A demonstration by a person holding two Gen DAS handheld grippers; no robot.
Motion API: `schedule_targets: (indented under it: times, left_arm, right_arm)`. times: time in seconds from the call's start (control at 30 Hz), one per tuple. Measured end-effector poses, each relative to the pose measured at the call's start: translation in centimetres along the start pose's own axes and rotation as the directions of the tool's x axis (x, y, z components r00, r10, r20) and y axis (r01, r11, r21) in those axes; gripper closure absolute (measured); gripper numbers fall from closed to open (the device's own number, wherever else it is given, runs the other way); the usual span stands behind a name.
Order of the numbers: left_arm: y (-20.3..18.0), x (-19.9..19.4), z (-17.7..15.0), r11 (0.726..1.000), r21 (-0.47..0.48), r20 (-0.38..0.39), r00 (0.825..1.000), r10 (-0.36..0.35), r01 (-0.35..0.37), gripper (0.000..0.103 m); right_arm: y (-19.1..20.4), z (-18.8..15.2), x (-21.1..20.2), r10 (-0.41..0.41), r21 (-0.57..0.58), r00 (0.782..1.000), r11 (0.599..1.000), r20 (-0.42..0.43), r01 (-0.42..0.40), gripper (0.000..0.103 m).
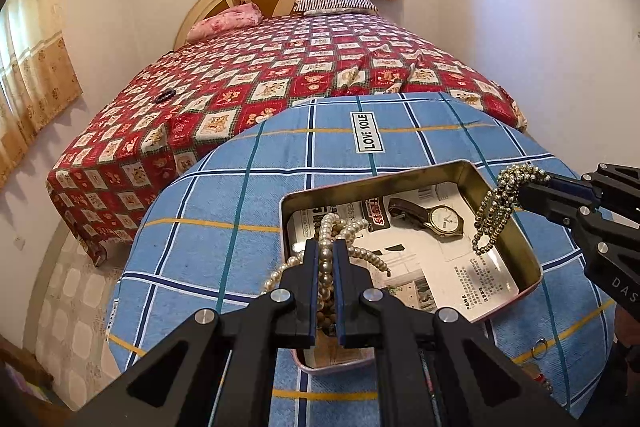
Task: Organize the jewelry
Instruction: 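Carry the pearl necklace and silver chain over the tin and lower them inside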
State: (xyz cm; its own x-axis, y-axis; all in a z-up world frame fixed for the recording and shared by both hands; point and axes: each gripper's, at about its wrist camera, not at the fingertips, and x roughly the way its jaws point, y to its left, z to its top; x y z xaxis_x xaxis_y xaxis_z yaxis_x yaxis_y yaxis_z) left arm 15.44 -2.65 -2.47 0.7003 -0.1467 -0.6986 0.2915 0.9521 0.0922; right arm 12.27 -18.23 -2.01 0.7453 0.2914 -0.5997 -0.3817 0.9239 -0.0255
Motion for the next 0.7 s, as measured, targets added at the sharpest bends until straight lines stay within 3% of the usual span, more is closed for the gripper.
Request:
schedule_targets:
  times: [0.7]
  left_arm:
    - [-0.6, 2.3, -0.8, 1.0, 0.022, -0.054, 0.999, -0.004, 0.005, 0.097]
  right_arm:
    - [-0.3, -1.4, 2.0, -0.002, 0.006, 0.998, 1.0, -0.065, 0.003, 0.091]
